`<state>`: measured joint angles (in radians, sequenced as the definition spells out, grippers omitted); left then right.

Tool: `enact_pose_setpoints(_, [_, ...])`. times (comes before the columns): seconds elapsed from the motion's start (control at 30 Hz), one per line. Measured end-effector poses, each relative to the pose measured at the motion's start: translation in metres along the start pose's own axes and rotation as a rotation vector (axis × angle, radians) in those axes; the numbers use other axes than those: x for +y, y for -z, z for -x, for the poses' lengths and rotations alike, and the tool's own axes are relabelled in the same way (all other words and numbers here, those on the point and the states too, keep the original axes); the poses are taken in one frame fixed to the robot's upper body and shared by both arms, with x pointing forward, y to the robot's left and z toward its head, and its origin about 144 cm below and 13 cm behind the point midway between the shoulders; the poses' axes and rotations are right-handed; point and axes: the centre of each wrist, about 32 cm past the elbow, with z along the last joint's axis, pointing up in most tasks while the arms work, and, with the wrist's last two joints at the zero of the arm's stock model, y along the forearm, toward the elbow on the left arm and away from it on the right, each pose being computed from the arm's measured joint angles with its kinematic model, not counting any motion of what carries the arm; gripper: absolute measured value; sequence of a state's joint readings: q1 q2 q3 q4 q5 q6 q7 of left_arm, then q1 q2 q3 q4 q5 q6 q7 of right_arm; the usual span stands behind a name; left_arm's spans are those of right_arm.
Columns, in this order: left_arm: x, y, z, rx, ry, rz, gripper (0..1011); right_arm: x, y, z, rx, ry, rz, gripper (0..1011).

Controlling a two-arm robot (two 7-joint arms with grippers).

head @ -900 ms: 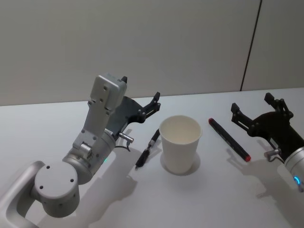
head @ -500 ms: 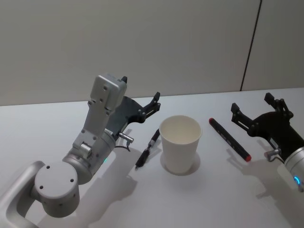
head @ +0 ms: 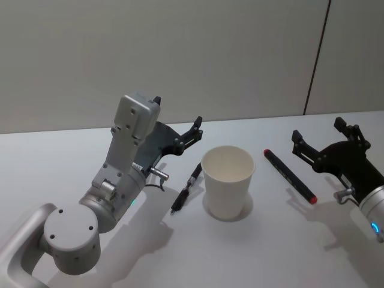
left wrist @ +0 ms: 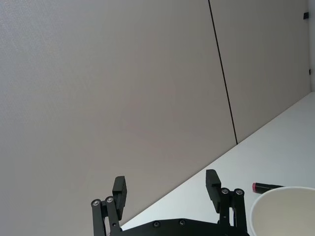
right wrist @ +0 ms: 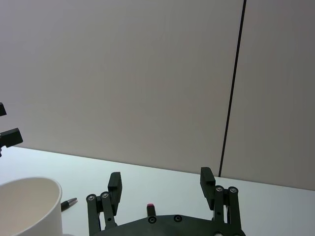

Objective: Place the pen into the pen holder.

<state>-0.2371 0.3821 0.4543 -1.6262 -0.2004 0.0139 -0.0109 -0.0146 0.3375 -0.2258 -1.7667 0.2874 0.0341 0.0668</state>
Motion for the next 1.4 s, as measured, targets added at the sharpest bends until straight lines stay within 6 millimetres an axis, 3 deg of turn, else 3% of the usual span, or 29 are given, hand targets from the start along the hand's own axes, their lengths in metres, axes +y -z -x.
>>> enact_pose_setpoints(1.03, [0.000, 0.000, 0.000, 0.000, 0.000, 0.000, 1001, 0.001, -0.001, -0.002, -0.007, 0.000, 0.006, 1001])
enact_pose_setpoints(1.4, [0.000, 0.000, 0.000, 0.000, 0.000, 0.000, 1001, 0.018, -0.014, -0.017, -0.094, -0.008, 0.076, 1001])
